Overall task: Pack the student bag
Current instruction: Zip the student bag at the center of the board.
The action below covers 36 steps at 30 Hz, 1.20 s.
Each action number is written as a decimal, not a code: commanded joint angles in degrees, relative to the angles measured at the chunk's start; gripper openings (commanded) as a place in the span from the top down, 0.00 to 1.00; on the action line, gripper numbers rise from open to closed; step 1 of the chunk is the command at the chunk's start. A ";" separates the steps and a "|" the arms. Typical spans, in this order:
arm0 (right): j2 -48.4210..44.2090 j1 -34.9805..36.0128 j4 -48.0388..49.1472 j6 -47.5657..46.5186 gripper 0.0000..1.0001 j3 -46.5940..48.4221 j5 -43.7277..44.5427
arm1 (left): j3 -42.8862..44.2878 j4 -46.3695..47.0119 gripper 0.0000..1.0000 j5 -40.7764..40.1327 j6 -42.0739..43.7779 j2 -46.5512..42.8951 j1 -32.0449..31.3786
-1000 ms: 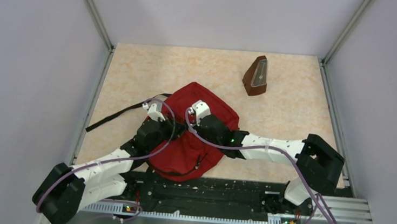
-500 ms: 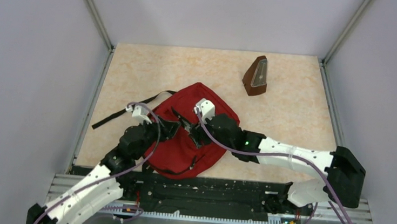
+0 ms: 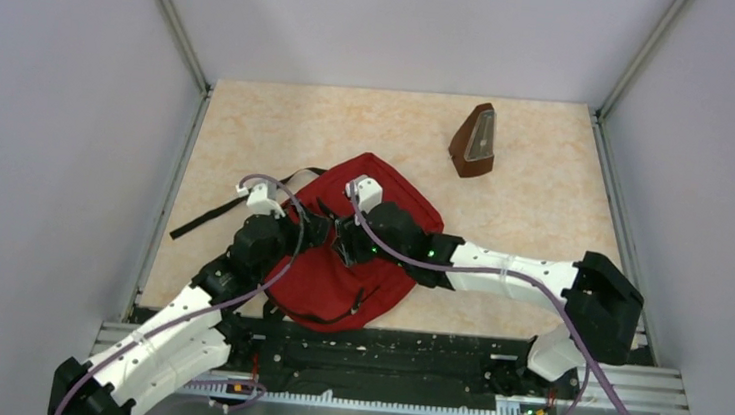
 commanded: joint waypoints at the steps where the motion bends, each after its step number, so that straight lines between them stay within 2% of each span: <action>1: 2.25 -2.11 4.03 9.11 0.49 3.61 2.03 | 2.34 6.35 0.25 0.56 1.96 3.79 2.40; 9: 5.44 -5.18 6.34 12.11 0.49 4.42 0.81 | -0.73 16.78 0.42 10.96 1.57 7.40 11.43; 16: 7.11 -6.66 8.20 13.49 0.53 5.02 -2.05 | -0.38 20.39 0.40 16.53 3.04 12.01 12.72; 20: 7.85 -7.24 8.81 13.86 0.57 5.44 -3.34 | -0.55 20.55 0.44 16.86 3.32 13.90 12.76; 33: 10.47 -7.87 10.55 15.41 0.69 5.91 -5.12 | -2.18 20.62 0.81 17.13 3.30 14.33 12.83; 35: 10.60 -7.91 11.33 15.89 0.75 5.69 -5.62 | -2.36 20.61 0.85 17.10 3.31 14.44 12.84; 36: 10.52 -7.99 11.62 15.92 0.82 5.54 -5.87 | -2.41 20.71 0.87 17.03 3.32 14.49 12.82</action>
